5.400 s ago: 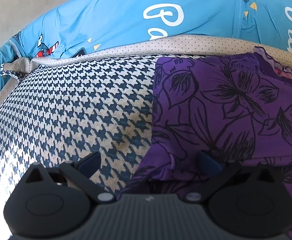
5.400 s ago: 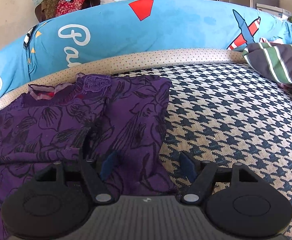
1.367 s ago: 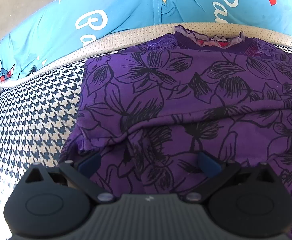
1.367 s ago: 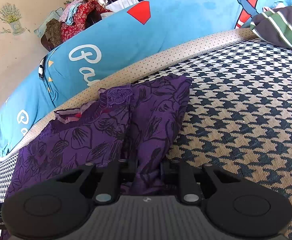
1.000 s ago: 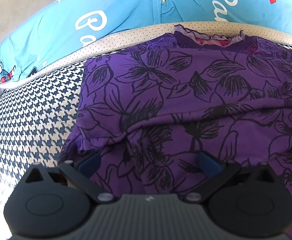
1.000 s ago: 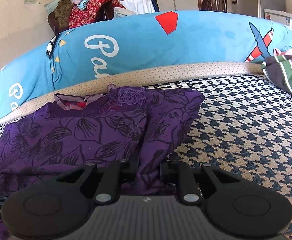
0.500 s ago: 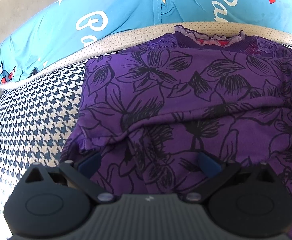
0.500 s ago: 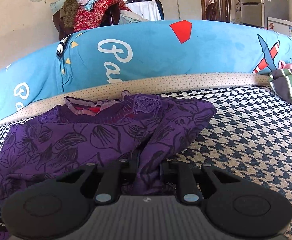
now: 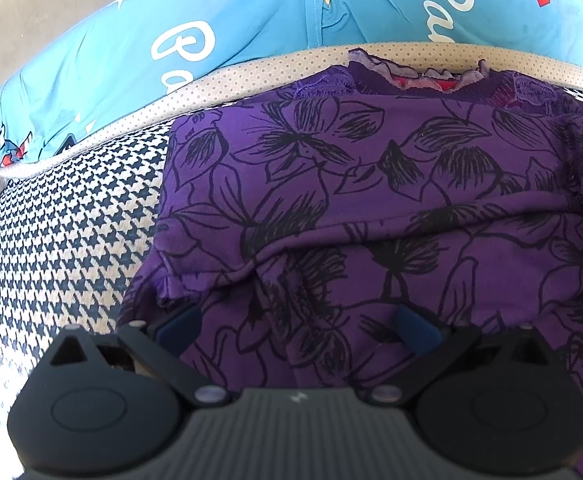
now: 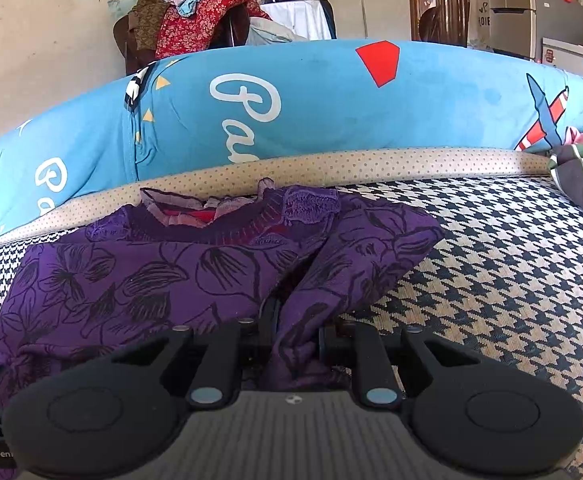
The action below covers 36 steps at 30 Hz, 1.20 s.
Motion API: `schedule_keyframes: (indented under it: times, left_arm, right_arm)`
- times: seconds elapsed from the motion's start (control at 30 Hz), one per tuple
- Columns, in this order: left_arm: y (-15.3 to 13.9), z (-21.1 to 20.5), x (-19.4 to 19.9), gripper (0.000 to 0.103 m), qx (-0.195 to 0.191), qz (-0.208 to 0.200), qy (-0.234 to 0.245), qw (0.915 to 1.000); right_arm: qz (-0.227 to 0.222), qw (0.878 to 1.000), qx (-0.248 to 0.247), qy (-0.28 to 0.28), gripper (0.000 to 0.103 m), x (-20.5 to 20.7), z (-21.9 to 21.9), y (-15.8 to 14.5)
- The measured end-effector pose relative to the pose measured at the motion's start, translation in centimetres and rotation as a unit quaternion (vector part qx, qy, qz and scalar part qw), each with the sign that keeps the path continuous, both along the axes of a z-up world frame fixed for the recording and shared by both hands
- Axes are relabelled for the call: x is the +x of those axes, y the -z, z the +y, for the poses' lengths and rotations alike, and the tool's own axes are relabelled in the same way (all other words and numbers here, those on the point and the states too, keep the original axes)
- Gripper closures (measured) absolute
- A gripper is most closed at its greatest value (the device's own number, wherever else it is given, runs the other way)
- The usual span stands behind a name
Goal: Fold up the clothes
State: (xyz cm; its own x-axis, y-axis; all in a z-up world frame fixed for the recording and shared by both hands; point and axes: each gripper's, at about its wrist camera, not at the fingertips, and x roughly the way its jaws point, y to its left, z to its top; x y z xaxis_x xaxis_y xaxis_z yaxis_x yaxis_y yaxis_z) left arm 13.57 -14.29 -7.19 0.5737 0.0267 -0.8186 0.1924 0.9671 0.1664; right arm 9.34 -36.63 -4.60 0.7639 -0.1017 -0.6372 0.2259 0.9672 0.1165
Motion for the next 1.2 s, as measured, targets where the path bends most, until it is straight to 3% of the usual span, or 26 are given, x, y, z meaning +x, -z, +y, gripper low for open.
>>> schedule_keyframes:
  times: [0.13,0.27,0.47,0.77,0.97,1.13,1.2]
  left_arm:
    - [0.0,0.2,0.1,0.000,-0.005,0.005,-0.003,1.0000]
    - [-0.1,0.2,0.1,0.000,-0.006,0.007,-0.005,0.9999]
    - [-0.1,0.3,0.2,0.000,-0.004,0.006,-0.007,1.0000]
    - [-1.0,1.7,-0.3,0.000,0.000,-0.007,-0.015,0.9999]
    - [-1.5,3.1,-0.5,0.000,-0.005,-0.011,-0.028,0.9995]
    - [-1.5,3.9,-0.3,0.000,-0.008,-0.008,-0.038,0.9992]
    - [-1.6,4.2,-0.3,0.000,-0.009,-0.009,-0.041,0.9991]
  right_arm:
    - [-0.007,0.999,0.040,0.003,0.080,-0.3,-1.7,0.7]
    - [-0.013,0.996,0.091,-0.004,0.066,-1.0,-4.4,1.4]
    - [-0.015,0.981,0.192,0.013,0.048,-1.8,-8.3,3.0]
    - [-0.055,0.961,0.270,0.010,0.047,-1.9,-8.7,2.5]
    - [-0.084,0.940,0.328,0.048,0.038,-2.8,-9.3,2.0]
    - [-0.055,0.957,0.284,0.033,0.036,-1.2,-7.8,2.6]
    - [-0.035,0.966,0.255,0.033,0.057,-0.7,-6.8,3.1]
